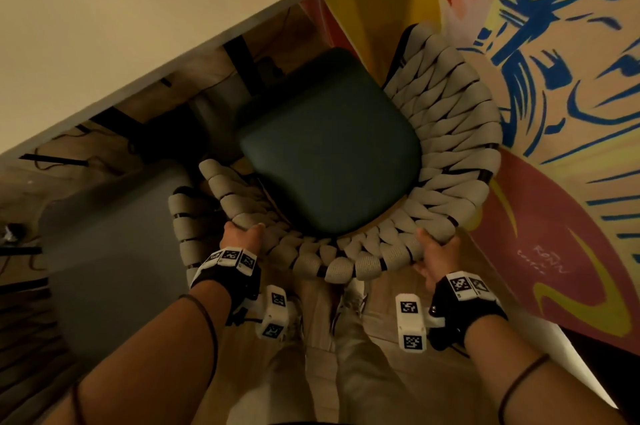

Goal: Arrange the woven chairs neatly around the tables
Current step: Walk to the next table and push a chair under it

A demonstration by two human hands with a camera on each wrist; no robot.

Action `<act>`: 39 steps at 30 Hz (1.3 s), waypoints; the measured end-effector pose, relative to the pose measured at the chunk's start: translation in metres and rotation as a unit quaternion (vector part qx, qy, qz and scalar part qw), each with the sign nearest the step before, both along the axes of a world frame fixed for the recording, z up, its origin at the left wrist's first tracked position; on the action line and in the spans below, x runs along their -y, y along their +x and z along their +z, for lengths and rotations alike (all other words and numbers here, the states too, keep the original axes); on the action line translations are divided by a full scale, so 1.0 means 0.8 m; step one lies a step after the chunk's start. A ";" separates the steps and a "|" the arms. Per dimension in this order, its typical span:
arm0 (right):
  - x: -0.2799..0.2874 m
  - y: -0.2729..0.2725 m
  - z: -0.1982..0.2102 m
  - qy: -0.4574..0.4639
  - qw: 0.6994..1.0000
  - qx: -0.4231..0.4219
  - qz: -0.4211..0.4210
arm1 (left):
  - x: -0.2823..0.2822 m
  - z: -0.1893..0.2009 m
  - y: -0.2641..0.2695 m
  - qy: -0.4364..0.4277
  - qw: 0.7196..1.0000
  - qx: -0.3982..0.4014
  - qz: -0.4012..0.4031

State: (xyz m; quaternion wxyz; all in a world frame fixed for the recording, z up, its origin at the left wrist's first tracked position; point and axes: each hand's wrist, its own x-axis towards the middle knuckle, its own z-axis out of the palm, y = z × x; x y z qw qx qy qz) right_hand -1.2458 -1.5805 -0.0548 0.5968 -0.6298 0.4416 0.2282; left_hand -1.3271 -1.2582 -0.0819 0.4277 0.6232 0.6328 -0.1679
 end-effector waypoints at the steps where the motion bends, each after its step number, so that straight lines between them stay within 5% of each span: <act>1: 0.001 0.000 -0.001 0.000 1.000 -0.003 0.002 | 0.000 -0.002 -0.001 -0.001 1.000 -0.001 0.000; 39: -0.006 0.069 0.020 -0.055 0.998 -0.005 0.032 | -0.004 0.051 0.055 0.054 0.994 -0.006 -0.091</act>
